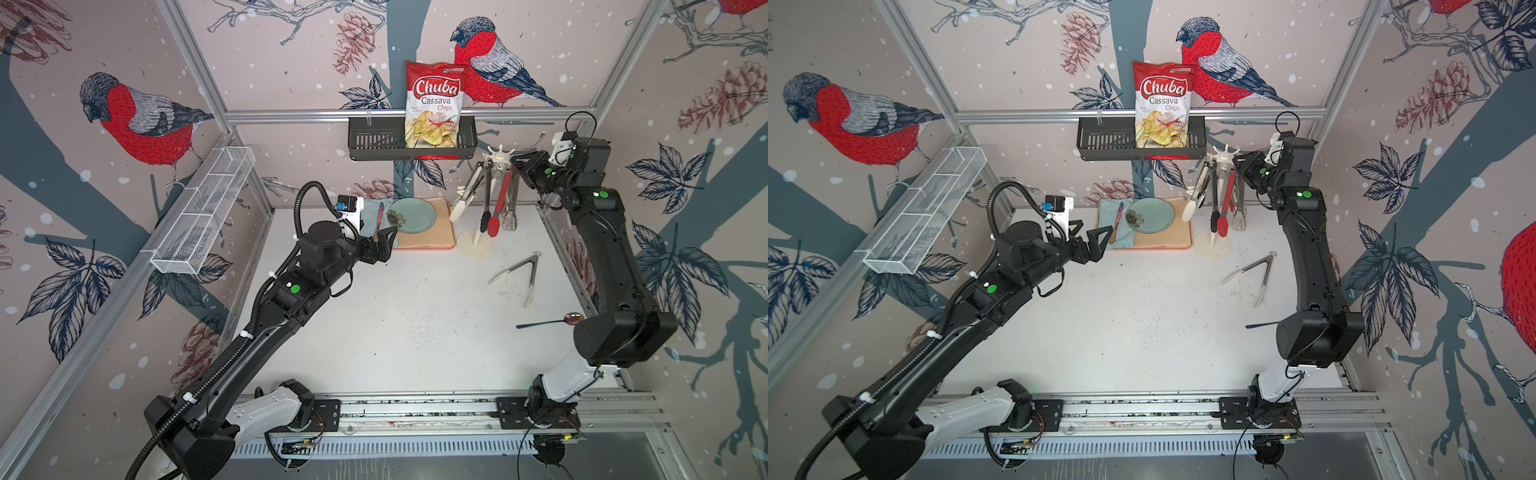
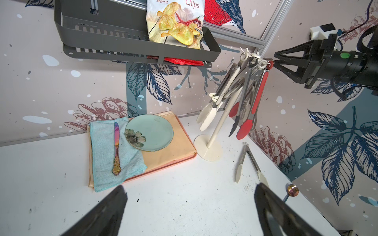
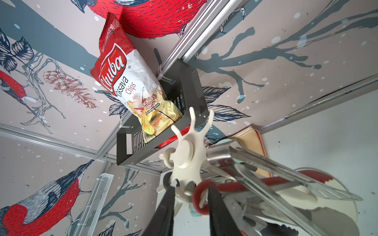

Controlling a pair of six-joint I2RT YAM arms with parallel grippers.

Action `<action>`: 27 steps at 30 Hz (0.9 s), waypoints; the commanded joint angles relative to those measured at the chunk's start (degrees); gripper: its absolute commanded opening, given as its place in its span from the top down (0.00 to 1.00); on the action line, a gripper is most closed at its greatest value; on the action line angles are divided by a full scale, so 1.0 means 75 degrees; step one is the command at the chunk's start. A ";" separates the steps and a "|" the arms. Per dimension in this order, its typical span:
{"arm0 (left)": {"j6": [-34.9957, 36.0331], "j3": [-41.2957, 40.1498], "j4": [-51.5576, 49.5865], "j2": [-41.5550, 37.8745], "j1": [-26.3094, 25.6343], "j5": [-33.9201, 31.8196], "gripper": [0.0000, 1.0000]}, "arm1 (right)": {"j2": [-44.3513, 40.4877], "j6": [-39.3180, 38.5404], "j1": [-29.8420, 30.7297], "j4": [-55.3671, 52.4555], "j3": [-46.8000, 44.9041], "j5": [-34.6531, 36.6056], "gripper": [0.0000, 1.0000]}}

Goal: Hang food tongs on kitchen utensil racks
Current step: Adjust the rack at the center of the board.

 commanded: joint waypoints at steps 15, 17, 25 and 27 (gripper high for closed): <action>-0.0048 -0.0128 0.0042 -0.0203 0.0011 -0.0065 0.04 | -0.0100 0.0099 0.0223 0.0237 -0.0180 0.0098 0.89; -0.0024 -0.0142 0.0045 -0.0232 0.0013 -0.0062 0.04 | -0.0149 0.0208 0.0238 0.0353 -0.0278 0.0109 0.91; -0.0001 -0.0185 0.0027 -0.0305 0.0005 -0.0046 0.04 | -0.0360 0.0588 0.0319 0.0686 -0.0560 0.0365 0.97; 0.0011 -0.0194 0.0015 -0.0314 0.0016 -0.0051 0.04 | -0.0453 0.0757 0.0330 0.0877 -0.0738 0.0404 0.98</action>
